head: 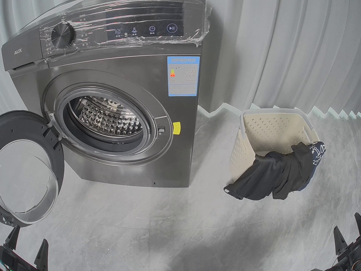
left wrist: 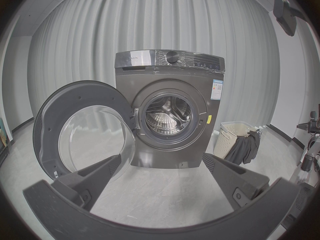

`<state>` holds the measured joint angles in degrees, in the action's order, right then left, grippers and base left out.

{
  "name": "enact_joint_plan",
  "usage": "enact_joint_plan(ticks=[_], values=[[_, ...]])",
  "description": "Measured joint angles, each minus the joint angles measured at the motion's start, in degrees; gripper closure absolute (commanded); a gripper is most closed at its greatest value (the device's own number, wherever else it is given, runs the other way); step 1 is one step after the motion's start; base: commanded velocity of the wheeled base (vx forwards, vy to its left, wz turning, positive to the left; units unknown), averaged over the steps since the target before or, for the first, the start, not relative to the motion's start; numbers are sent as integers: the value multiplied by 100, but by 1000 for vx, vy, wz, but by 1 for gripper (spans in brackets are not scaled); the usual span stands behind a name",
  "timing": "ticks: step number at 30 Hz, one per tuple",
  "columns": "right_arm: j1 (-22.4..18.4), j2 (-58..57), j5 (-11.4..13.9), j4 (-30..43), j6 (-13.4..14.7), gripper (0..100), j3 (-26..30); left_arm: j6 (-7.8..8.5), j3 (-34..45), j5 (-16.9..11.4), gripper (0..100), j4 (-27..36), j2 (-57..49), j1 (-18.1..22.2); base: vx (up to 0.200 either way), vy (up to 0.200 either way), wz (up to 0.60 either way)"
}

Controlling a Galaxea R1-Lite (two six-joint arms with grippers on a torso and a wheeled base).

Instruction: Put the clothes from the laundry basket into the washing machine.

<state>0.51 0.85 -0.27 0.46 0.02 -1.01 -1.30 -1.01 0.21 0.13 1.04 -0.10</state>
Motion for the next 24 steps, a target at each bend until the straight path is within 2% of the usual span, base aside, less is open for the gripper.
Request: enact_joint_plan(ticks=[4, 22, 24], values=[[0, 0, 9, -2, 0, 0, 0, 0, 0, 1, 0, 5, 0, 0, 0, -200, 0], [0, 2, 5, -2, -2, 0, 0, -6, 0, 6, 0, -2, 0, 0, 0, 0, 0], [0, 2, 5, -2, -2, 0, 0, -2, 0, 6, 0, 2, 0, 0, 0, -200, 0]])
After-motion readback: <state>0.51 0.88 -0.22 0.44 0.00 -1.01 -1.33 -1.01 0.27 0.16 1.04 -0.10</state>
